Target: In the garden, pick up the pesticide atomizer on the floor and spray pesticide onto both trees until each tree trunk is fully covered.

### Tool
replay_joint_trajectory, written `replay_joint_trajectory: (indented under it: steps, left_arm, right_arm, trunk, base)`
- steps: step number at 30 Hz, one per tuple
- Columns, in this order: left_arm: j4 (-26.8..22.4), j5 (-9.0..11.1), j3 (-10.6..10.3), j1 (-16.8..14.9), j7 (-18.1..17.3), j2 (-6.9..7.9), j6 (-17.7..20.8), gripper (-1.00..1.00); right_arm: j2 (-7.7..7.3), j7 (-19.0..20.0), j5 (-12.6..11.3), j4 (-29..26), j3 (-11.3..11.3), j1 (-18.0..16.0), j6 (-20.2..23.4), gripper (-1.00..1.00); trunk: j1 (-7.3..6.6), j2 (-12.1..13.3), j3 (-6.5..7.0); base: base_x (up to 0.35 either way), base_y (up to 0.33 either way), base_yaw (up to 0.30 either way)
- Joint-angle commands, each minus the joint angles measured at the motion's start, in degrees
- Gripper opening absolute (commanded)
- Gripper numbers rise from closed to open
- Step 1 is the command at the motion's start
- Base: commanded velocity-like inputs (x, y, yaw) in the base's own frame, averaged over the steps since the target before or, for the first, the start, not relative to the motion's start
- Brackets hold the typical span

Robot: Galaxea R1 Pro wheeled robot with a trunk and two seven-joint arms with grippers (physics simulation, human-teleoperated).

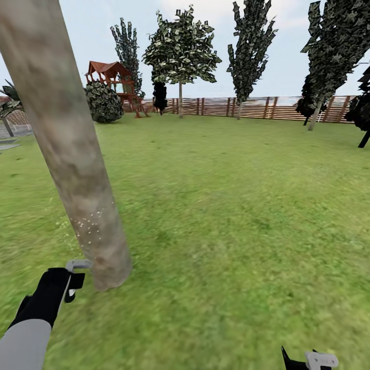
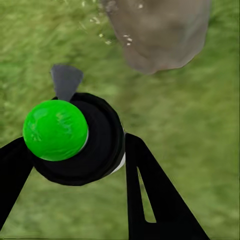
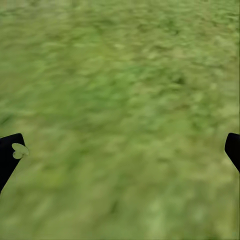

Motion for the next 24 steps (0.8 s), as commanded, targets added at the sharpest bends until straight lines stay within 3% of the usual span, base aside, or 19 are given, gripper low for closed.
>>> replay_joint_trajectory:
  steps: [1,4,8,10,13,15,17,18,21,24]
  left_arm:
    - [0.0,0.1,0.0,1.1,0.0,0.07,0.0,-1.0]
    - [0.0,0.3,-0.3,4.4,0.1,-0.37,-1.1,-1.0]
    - [1.0,0.6,-0.1,6.1,0.1,-1.6,-3.8,-1.0]
    - [1.0,0.5,0.2,6.1,0.0,-1.2,-3.9,-1.0]
    - [1.0,0.3,0.6,6.2,0.0,1.61,-4.0,-1.0]
    - [1.1,0.2,0.4,6.2,0.1,1.9,-4.0,-1.0]
    - [1.2,0.5,0.1,6.6,0.2,0.66,-4.3,-1.0]
    - [1.2,0.6,0.1,6.8,0.2,-1.02,-4.9,-1.0]
    - [1.2,0.5,0.4,7.0,0.6,-3.83,-7.7,-1.0]
    - [1.1,0.6,0.8,7.0,3.0,-3.77,-8.5,-1.0]
  right_arm:
    - [0.0,0.0,0.0,0.0,0.0,0.0,0.0,1.0]
    - [0.0,0.0,0.0,0.0,0.0,0.0,0.0,1.0]
    - [0.0,0.0,0.1,0.0,0.0,0.0,0.0,1.0]
    - [0.0,0.0,0.1,0.0,0.0,0.0,0.0,1.0]
    - [0.0,0.0,0.1,0.0,0.0,0.0,0.0,1.0]
    - [0.0,0.0,0.1,0.0,0.0,0.0,0.0,1.0]
    - [0.0,0.0,0.1,0.0,0.0,0.0,0.0,1.0]
    - [0.04,0.0,0.1,0.0,0.0,0.0,0.0,1.0]
    - [0.08,0.0,0.1,0.0,0.0,0.0,0.0,1.0]
    - [0.06,0.0,0.1,0.0,0.0,0.0,0.0,1.0]
  trunk:
    - [0.0,0.0,0.0]
    - [0.0,0.0,0.0]
    - [0.0,0.0,0.0]
    - [0.0,0.0,0.0]
    - [0.0,0.0,0.0]
    - [0.0,0.0,0.0]
    - [0.0,0.0,0.0]
    - [0.0,0.0,0.0]
    - [0.0,0.0,0.0]
    - [0.0,0.0,0.0]
  base:
    - [0.051,0.0,0.0]
    - [0.017,0.0,0.0]
    - [0.001,0.0,0.0]
    - [0.0,0.0,0.0]
    - [0.0,0.0,0.0]
    - [0.0,0.0,0.0]
    - [0.0,0.0,0.0]
    - [0.0,0.0,0.0]
    - [0.0,0.0,0.0]
    - [0.0,0.0,0.0]
